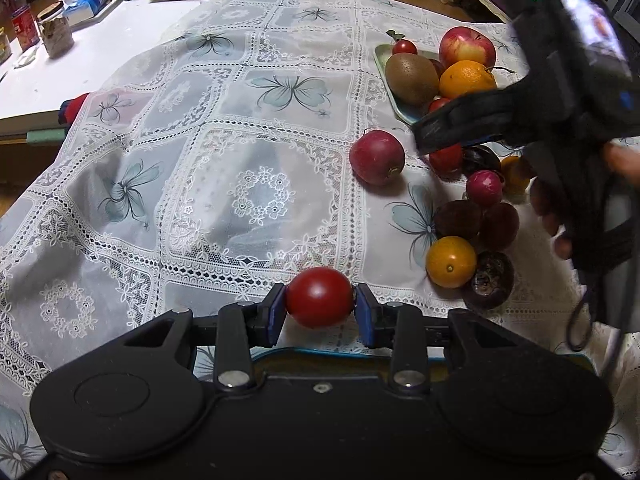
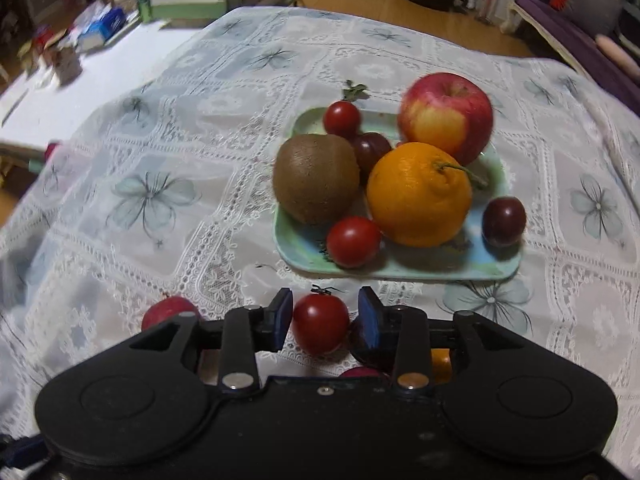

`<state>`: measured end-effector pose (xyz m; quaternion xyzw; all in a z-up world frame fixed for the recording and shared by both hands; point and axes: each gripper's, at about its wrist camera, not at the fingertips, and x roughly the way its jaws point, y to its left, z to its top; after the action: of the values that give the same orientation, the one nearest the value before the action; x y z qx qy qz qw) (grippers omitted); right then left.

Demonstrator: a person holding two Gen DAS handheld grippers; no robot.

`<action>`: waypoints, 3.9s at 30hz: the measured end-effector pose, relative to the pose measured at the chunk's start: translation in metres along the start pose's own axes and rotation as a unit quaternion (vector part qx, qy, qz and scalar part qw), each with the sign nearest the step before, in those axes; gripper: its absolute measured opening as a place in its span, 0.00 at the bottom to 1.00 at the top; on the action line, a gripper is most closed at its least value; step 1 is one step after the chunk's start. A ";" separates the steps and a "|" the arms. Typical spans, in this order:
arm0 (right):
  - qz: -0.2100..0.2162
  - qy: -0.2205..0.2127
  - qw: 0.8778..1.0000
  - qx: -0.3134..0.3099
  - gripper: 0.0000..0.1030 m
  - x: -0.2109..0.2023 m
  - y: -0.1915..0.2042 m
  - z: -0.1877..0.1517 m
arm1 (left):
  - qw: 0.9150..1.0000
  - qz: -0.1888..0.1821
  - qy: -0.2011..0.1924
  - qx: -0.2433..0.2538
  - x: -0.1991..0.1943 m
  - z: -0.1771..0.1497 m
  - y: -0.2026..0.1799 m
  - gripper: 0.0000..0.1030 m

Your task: Organize fruits

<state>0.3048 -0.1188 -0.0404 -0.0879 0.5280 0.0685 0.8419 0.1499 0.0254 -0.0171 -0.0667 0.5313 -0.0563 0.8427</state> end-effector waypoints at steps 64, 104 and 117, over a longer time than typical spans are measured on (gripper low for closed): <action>0.059 0.057 0.978 0.192 0.32 -0.150 -0.029 -0.252 | 1.000 0.014 -0.001 0.028 -0.060 -0.114 -0.023 0.44; 0.062 0.050 0.978 0.194 0.40 -0.165 -0.040 -0.238 | 0.999 0.006 -0.007 0.040 -0.066 -0.099 -0.024 0.44; 0.055 0.108 0.974 0.191 0.40 -0.147 -0.067 -0.192 | 0.998 -0.007 0.010 0.058 -0.061 -0.047 -0.035 0.44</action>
<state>0.0868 -0.2296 0.0151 0.0969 0.6235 0.0030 0.7758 0.0807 -0.0015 0.0234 -0.0207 0.5349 -0.0942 0.8394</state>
